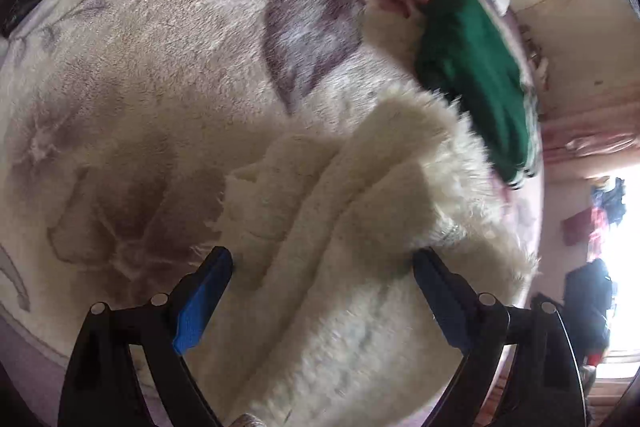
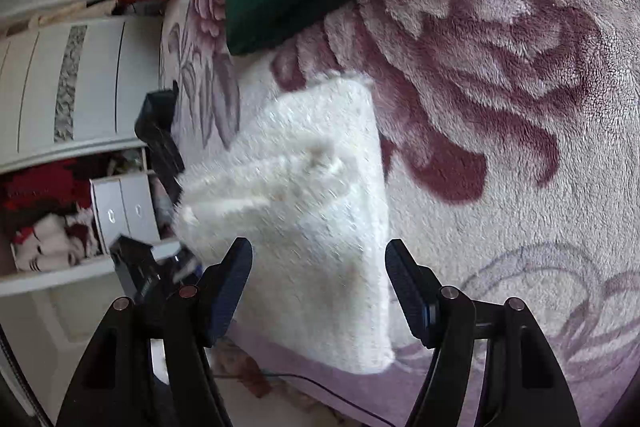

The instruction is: Fold large clothes

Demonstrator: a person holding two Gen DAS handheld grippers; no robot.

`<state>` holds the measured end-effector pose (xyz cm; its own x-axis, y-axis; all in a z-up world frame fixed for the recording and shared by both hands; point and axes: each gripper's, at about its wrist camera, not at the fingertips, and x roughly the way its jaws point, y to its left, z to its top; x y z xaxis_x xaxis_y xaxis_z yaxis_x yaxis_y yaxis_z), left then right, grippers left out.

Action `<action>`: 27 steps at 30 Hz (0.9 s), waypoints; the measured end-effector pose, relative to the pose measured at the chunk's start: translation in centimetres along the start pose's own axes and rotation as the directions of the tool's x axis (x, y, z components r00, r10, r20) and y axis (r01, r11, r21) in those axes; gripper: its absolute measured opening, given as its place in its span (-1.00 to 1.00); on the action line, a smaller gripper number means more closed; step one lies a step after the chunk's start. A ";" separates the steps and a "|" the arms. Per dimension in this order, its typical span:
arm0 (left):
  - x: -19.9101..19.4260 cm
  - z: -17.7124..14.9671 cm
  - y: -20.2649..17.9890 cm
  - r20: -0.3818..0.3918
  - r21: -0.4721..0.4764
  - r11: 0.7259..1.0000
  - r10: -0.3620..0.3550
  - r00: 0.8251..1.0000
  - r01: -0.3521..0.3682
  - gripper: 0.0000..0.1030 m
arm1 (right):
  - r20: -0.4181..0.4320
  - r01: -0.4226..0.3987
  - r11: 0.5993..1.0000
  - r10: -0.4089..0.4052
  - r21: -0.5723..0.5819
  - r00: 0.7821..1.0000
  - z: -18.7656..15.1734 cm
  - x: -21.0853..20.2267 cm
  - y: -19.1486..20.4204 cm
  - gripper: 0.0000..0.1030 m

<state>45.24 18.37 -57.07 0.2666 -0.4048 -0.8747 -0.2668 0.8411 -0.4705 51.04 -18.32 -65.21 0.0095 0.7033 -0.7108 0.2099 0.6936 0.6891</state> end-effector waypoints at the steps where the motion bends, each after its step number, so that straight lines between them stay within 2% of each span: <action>1: 0.7 0.2 0.2 -0.010 0.001 1.000 0.012 1.000 -0.012 0.85 | -0.031 0.000 0.999 -0.001 -0.047 1.000 0.4 1.2 -0.1 0.37; 3: 1.7 0.6 0.7 -0.030 -0.019 1.000 0.020 0.999 -0.021 0.85 | -0.096 0.036 0.985 -0.053 -0.171 0.994 1.0 3.9 0.2 0.38; 5: 2.1 0.8 1.2 -0.038 -0.046 0.999 -0.015 0.999 0.013 0.85 | -0.149 0.045 0.965 -0.087 -0.260 0.985 2.2 6.8 0.0 0.37; 6: 2.1 0.8 1.4 -0.038 -0.054 0.998 -0.026 0.999 0.024 0.85 | -0.186 0.007 0.960 -0.062 -0.281 0.981 3.1 8.2 -0.4 0.47; 8: 1.9 0.6 1.7 -0.031 -0.065 0.997 -0.043 0.999 0.041 0.85 | -0.244 -0.085 0.957 0.016 -0.276 0.970 4.3 9.8 -1.2 0.79; 11: 1.2 0.0 2.1 -0.021 -0.075 0.996 -0.050 0.999 0.048 0.85 | -0.288 -0.221 0.939 0.141 -0.264 0.947 6.1 12.2 -1.3 0.90; 13: 0.6 -0.3 2.3 0.001 -0.076 0.997 -0.030 1.000 0.030 0.85 | -0.262 -0.247 0.933 0.177 -0.263 0.949 6.7 12.9 -0.4 0.91; 14: 0.2 -0.4 2.4 0.011 -0.076 0.997 -0.017 1.000 0.018 0.85 | -0.240 -0.261 0.928 0.198 -0.265 0.950 6.5 13.0 0.0 0.88; 16: -0.5 -0.7 2.6 0.031 -0.086 0.996 0.006 1.000 -0.003 0.85 | -0.185 -0.283 0.936 0.247 -0.208 0.951 5.9 12.8 -0.1 0.55; 17: -0.9 -0.8 2.7 0.036 -0.091 0.996 0.011 0.999 -0.008 0.84 | -0.132 -0.309 0.941 0.292 -0.136 0.947 5.4 12.1 -0.7 0.31; 18: -1.2 -0.9 2.7 0.045 -0.094 0.995 0.018 0.999 -0.013 0.84 | -0.082 -0.324 0.943 0.318 -0.074 0.944 4.9 11.7 -1.5 0.18; 20: -2.4 -1.3 2.3 0.078 -0.087 0.996 0.044 0.996 -0.037 0.84 | 0.052 -0.361 0.928 0.358 0.090 0.932 2.0 9.4 -3.5 0.10; 22: -3.8 -1.6 1.7 0.113 -0.059 0.997 0.055 0.992 -0.049 0.84 | 0.166 -0.389 0.892 0.358 0.229 0.919 -2.1 7.4 -5.6 0.07; 23: -5.0 -2.2 1.1 0.134 -0.032 0.996 0.085 0.987 -0.081 0.84 | 0.224 -0.408 0.861 0.352 0.304 0.909 -4.7 6.6 -6.7 0.06; 24: -5.7 -2.6 0.9 0.143 -0.016 0.995 0.100 0.985 -0.098 0.84 | 0.283 -0.440 0.809 0.350 0.389 0.893 -8.1 5.9 -7.9 0.06; 25: -6.5 -3.2 0.6 0.152 0.004 0.993 0.114 0.982 -0.116 0.84 | 0.321 -0.450 0.764 0.329 0.462 0.888 -11.6 5.4 -9.0 0.06; 26: -7.3 -4.2 0.3 0.158 0.029 0.989 0.142 0.977 -0.148 0.84 | 0.328 -0.454 0.729 0.322 0.513 0.888 -14.4 5.2 -9.7 0.12; 27: -7.6 -5.0 0.1 0.161 0.050 0.981 0.176 0.971 -0.186 0.84 | 0.287 -0.427 0.699 0.318 0.573 0.904 -17.0 5.6 -10.5 0.27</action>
<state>38.57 19.73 -51.08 0.3610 -0.1872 -0.9136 -0.2654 0.9185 -0.2931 32.28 -18.97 -74.05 0.3554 0.8114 -0.4641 0.7029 0.0953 0.7048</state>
